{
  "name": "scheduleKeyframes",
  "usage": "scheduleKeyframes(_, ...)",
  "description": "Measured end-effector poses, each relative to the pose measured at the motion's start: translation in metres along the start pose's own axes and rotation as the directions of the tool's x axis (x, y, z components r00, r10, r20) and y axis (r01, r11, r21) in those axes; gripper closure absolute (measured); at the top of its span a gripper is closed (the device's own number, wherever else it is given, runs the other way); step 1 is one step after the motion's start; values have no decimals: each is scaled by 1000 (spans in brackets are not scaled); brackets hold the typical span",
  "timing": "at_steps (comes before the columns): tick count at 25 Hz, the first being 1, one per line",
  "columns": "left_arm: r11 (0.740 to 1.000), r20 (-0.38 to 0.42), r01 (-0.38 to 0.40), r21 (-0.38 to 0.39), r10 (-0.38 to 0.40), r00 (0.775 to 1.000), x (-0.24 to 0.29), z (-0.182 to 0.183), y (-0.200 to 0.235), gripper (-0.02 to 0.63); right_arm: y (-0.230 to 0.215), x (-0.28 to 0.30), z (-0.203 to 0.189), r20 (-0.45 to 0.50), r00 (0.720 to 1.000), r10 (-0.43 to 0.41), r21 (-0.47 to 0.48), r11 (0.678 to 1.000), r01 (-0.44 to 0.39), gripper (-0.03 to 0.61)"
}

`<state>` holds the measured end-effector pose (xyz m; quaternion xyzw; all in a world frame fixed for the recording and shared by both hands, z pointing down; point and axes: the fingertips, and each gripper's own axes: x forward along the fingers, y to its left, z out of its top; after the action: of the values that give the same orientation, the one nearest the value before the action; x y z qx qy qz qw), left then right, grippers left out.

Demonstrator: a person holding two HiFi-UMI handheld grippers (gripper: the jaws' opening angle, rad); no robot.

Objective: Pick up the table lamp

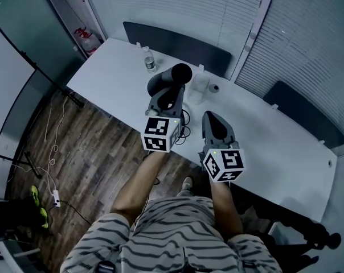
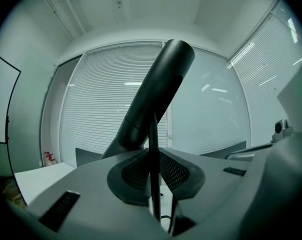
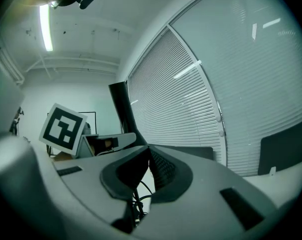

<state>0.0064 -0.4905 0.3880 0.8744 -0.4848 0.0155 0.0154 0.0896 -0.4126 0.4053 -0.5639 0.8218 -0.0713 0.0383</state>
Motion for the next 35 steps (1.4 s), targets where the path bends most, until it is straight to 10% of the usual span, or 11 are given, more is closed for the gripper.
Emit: scheduleKeyframes(35, 1000, 38, 1, -2, -1, 999, -105, 7, -48, 563, 48, -32, 23, 42, 998, 40, -40, 998, -38, 568)
